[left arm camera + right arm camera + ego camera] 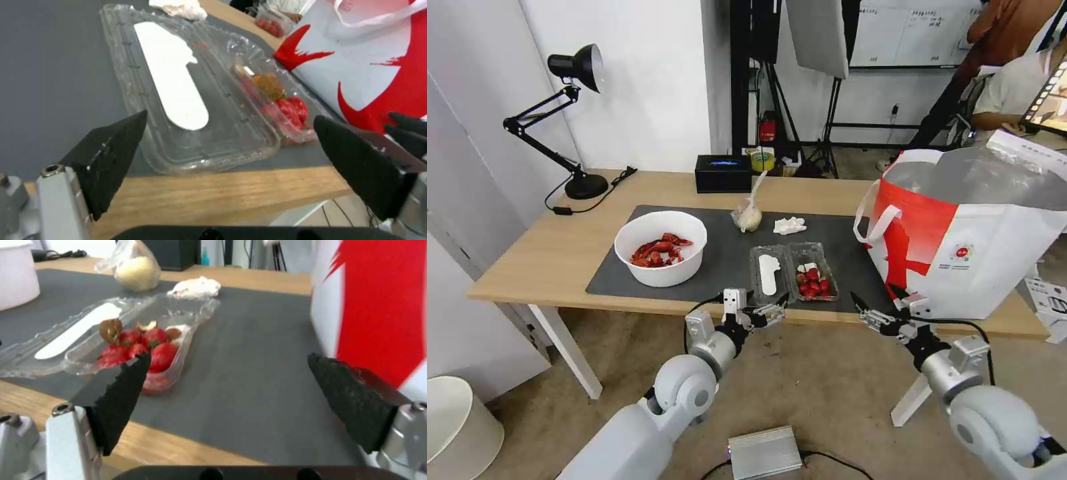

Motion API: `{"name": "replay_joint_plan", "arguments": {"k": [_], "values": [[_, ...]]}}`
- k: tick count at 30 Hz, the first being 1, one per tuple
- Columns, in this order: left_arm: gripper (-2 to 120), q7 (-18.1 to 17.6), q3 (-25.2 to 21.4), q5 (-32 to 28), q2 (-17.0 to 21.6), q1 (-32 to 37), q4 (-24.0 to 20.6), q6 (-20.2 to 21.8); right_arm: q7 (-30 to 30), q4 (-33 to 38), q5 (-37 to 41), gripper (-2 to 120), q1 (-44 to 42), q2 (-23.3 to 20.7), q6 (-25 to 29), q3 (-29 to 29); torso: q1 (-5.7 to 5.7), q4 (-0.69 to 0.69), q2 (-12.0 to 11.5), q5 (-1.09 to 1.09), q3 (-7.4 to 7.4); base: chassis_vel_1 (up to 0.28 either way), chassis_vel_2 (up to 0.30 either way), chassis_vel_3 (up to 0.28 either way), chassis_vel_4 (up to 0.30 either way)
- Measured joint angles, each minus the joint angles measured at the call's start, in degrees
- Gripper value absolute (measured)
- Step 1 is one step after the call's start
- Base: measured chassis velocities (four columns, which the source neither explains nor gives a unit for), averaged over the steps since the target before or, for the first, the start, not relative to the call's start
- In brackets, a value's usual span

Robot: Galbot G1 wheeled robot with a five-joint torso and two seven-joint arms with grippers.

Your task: Pick up the trash from the table and place it into the takeout bag.

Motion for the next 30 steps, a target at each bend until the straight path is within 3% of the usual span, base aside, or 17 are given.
{"name": "replay_joint_plan", "arguments": {"k": [8, 9, 15, 30], "values": [[100, 0.01, 0.11, 0.00, 0.12, 0.10, 0.23, -0.01, 0.30, -1.12, -0.44, 92, 1.38, 1.15, 0.24, -1.76, 0.00, 0.00, 0.00, 0.00, 0.00, 0.000, 0.000, 0.000, 0.000], [100, 0.16, 0.03, 0.08, 0.26, -0.02, 1.27, -0.32, 1.26, -3.98, -0.54, 92, 6.43, 3.26, 0.60, -6.77, 0.00, 0.00, 0.00, 0.00, 0.00, 0.000, 0.000, 0.000, 0.000], [100, 0.35, -0.03, 0.12, -0.05, -0.32, 1.95, -0.47, 1.89, -5.54, 0.67, 92, 8.47, 3.78, 0.61, -8.94, 0.00, 0.00, 0.00, 0.00, 0.00, 0.000, 0.000, 0.000, 0.000], [100, 0.36, -0.38, 0.15, -0.40, -0.77, 2.91, -0.55, 3.18, -6.72, 14.51, 91, 10.41, 7.69, 0.67, -11.24, 0.00, -0.01, 0.01, 0.01, -0.01, 0.000, 0.000, 0.000, 0.000]]}}
